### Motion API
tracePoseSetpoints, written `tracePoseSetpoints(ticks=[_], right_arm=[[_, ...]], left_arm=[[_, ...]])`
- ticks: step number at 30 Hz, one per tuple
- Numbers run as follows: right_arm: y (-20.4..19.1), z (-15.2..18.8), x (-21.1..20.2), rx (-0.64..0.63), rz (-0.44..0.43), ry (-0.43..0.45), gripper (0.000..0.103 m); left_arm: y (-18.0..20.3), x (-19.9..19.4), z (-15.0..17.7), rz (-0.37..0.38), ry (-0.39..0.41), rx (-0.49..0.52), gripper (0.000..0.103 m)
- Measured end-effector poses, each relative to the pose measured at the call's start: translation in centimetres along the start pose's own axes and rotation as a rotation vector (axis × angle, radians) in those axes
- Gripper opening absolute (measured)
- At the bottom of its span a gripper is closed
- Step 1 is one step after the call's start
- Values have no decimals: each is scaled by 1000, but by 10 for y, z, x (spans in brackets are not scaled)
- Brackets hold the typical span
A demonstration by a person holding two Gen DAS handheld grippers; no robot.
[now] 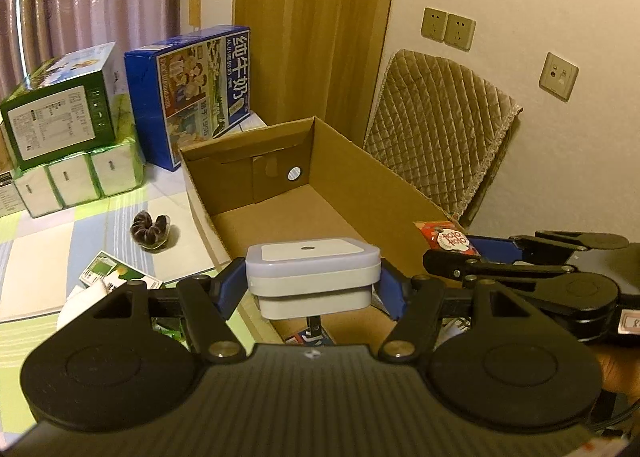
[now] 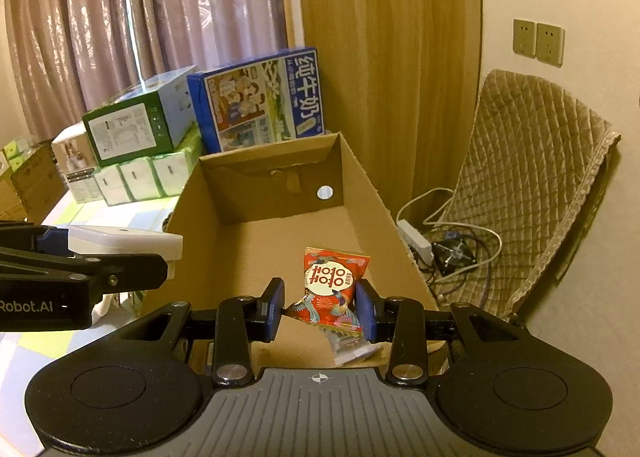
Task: Organize objects
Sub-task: 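Carry the adapter and red packet into the cardboard box and release them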
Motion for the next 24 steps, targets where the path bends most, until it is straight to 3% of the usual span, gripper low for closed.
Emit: tracePoseSetpoints(ticks=[9, 10, 12, 24], right_arm=[[9, 2, 12, 5, 15, -11, 35], [10, 2, 13, 7, 16, -13, 35], [10, 3, 15, 11, 17, -16, 36], [-2, 6, 16, 25, -8, -29, 36]], left_arm=[[0, 22, 8, 16, -29, 3, 64], [-1, 24, 8, 6, -26, 0, 66], [-3, 26, 5, -6, -10, -4, 82], [-31, 0, -2, -50, 19, -70, 82]])
Point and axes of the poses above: each gripper's, at about its wrist camera, not at the fingertips, and x roughly the way its jaws point, y to its right, z to its underside, the point moved 9 cm from there along x, roughly the way its jaws point, and after that the axes turned 15 degrees about y, right-handed, at the moved point
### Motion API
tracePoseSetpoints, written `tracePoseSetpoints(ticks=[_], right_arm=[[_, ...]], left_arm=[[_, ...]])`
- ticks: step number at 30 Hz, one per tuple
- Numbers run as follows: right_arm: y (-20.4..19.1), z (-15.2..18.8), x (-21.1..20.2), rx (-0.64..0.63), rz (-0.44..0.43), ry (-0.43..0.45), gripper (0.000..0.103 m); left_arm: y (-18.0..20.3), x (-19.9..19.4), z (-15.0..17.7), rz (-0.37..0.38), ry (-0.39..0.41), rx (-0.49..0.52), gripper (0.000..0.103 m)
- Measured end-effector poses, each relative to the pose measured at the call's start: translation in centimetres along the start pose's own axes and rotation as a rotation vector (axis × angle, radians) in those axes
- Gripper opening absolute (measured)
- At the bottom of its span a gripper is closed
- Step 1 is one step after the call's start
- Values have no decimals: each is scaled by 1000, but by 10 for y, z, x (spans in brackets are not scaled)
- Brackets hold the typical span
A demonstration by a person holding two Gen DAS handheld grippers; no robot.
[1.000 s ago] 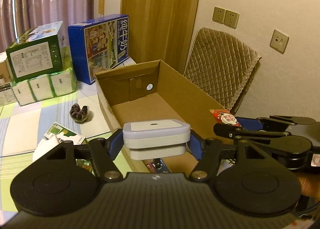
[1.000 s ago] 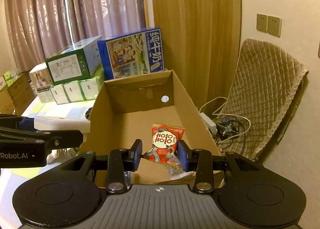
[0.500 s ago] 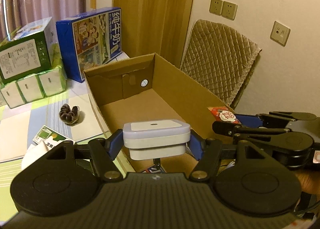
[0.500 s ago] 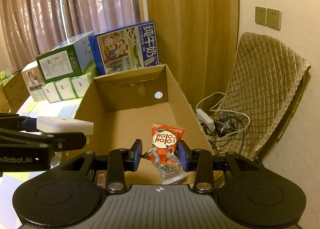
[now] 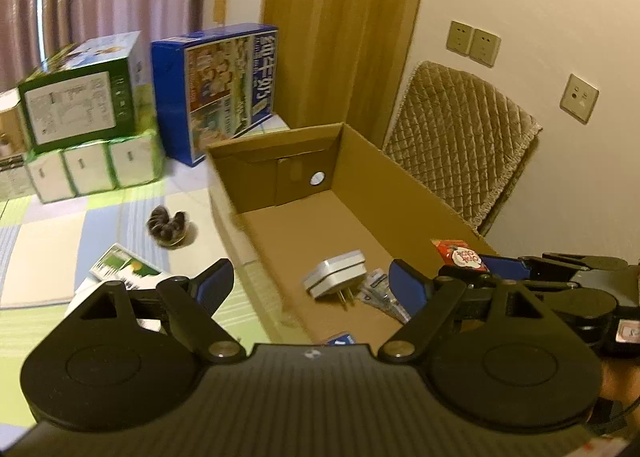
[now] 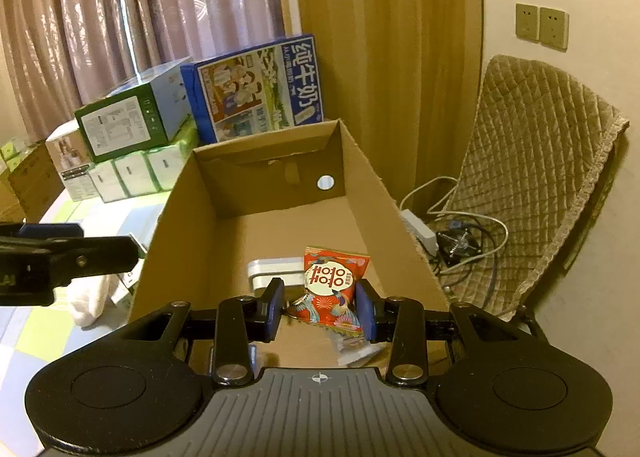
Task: Organize objects
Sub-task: 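Carry the adapter and red packet into the cardboard box and release them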
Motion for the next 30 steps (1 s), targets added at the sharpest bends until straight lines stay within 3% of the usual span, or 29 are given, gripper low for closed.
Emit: tracePoseSetpoints(ticks=[5, 6, 7, 9, 30], right_arm=[[-8, -4, 3, 11, -28, 3, 36], [-11, -4, 4, 10, -37, -2, 39], [-13, -4, 5, 3, -40, -6, 53], [-17, -5, 3, -6, -44, 3, 65], [-86, -7, -57, 9, -129, 30, 70]], left_arm=[[-15, -15, 4, -34, 3, -21, 82], [-19, -18, 6, -42, 1, -26, 82], [-22, -20, 7, -48, -1, -29, 82], [-28, -26, 11, -60, -3, -33, 82], [-91, -115, 33, -179, 6, -105, 82]])
Point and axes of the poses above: each gripper's, at about its wrist camera, not at the fingertips, and x roughly the way its jaws point, y to its right, z to its underside, the point moved 9 cm from there along x, roughly the way its jaws point, and after that the axes turned 15 degrees about y, right-handed, at the moved point
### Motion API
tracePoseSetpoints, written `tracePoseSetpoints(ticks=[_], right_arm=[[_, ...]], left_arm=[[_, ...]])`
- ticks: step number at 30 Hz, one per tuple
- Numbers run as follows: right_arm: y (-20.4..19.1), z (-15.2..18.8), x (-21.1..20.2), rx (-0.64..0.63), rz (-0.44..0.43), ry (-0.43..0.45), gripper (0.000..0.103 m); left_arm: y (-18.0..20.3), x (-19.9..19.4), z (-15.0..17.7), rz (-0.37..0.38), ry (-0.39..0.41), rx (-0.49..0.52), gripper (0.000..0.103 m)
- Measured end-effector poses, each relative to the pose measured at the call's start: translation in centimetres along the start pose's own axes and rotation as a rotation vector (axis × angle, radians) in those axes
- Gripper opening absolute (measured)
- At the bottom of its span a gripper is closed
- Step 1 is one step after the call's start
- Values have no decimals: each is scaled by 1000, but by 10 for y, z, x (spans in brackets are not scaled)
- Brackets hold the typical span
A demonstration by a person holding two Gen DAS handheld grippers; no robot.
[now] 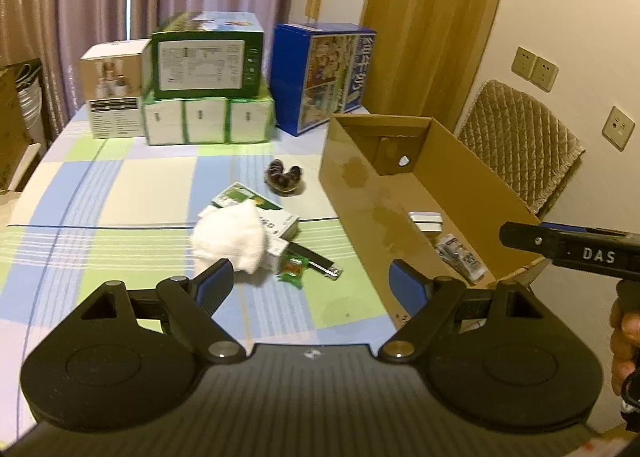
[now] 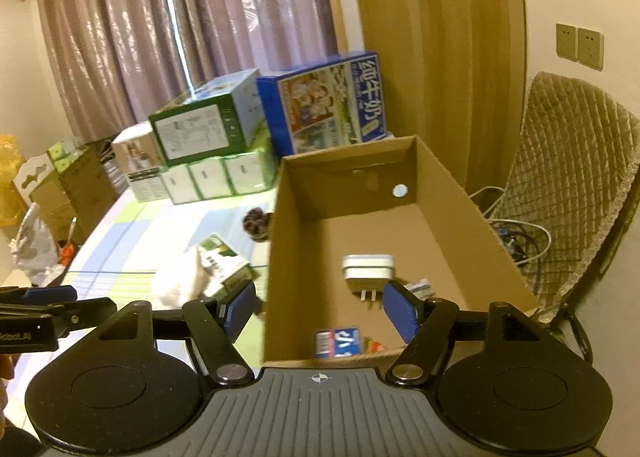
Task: Organize objects
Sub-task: 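Carry the adapter and red packet into the cardboard box and release them, then return both tools toward the white towel and medicine box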
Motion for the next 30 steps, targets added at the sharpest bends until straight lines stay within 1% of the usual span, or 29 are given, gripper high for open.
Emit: tracePoseSetpoints(ticks=[7, 11, 16, 19, 22, 25, 30], right_arm=[[-30, 2, -10, -16, -32, 1, 76], [-46, 5, -16, -25, -54, -1, 83], [-66, 12, -21, -30, -83, -1, 95], [-79, 18, -23, -33, -102, 2, 98], [-92, 26, -22, -41, -122, -8, 101], [-103, 35, -20, -58, -140, -21, 101], [-115, 49, -13, -73, -158, -40, 101]], left_arm=[[-27, -24, 0, -44, 19, -16, 84], [-42, -35, 2, -70, 22, -18, 86], [-60, -46, 7, -109, 27, -2, 90], [-71, -51, 10, -134, 26, 6, 93], [-83, -55, 13, -155, 26, 13, 97], [-93, -58, 16, -172, 23, 13, 101], [-108, -58, 19, -189, 16, 11, 101]])
Point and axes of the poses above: each gripper's, at about its wrist camera, not at the fingertips, and x roughly the way its jaws point, y to its right, z to its underside, the point moved 9 cm from there along x, roughly the way its jaws point, and after that the axes turned 15 degrees about y, right-handed, at the moved point
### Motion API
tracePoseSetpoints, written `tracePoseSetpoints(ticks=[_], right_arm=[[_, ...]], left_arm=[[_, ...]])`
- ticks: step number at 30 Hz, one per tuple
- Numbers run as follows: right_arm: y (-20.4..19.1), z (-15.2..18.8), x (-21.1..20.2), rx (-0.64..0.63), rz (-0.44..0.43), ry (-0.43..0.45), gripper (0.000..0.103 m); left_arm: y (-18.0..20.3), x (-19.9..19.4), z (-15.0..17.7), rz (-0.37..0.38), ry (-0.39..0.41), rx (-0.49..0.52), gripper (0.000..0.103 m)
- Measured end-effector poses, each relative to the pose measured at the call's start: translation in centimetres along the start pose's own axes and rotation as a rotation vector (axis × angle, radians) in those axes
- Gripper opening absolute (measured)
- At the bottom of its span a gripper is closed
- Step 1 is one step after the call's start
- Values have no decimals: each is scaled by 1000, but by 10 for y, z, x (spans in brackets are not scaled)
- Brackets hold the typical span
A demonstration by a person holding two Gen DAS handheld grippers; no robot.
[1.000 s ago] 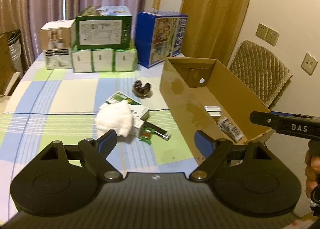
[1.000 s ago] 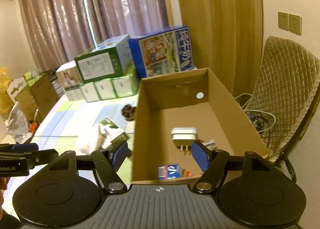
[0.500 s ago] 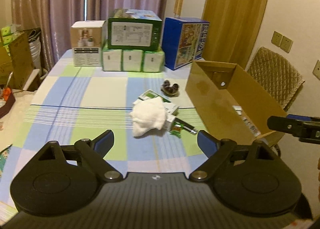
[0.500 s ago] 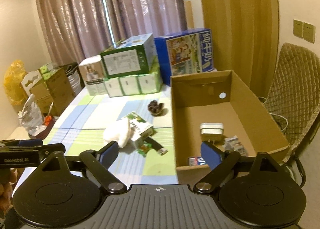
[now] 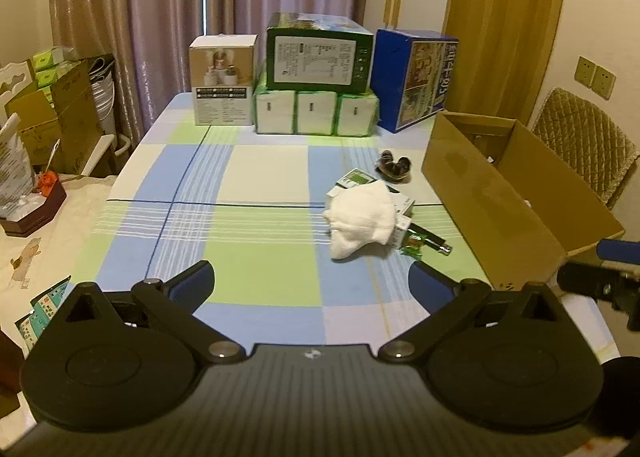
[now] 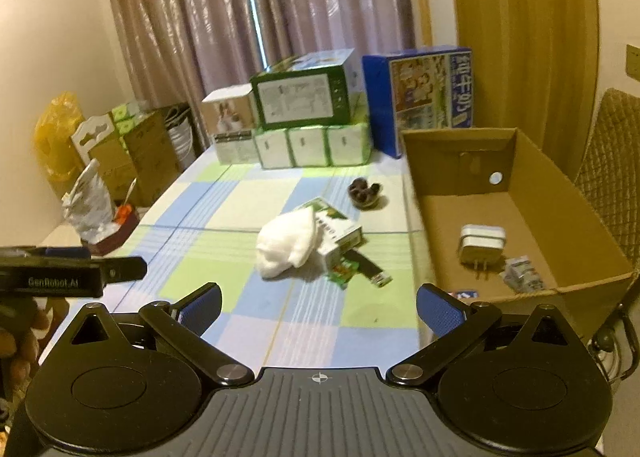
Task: Organize objects
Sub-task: 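Return both tools toward the white towel and medicine box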
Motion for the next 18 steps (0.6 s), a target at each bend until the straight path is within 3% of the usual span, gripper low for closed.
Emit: tracePoseSetpoints(ticks=[18], right_arm=[[-17, 45, 67, -86, -16, -70, 100]], left_arm=[[-8, 63, 19, 62, -66, 32, 101]])
Point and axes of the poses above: each gripper's, at about its wrist camera, not at the fingertips, and x roughly the way its jaws point, y to its right, z to its underside, the point moved 9 cm from there along x, roughly the way its jaws point, and after that the axes turned 15 degrees about y, right-handed, at the moved point
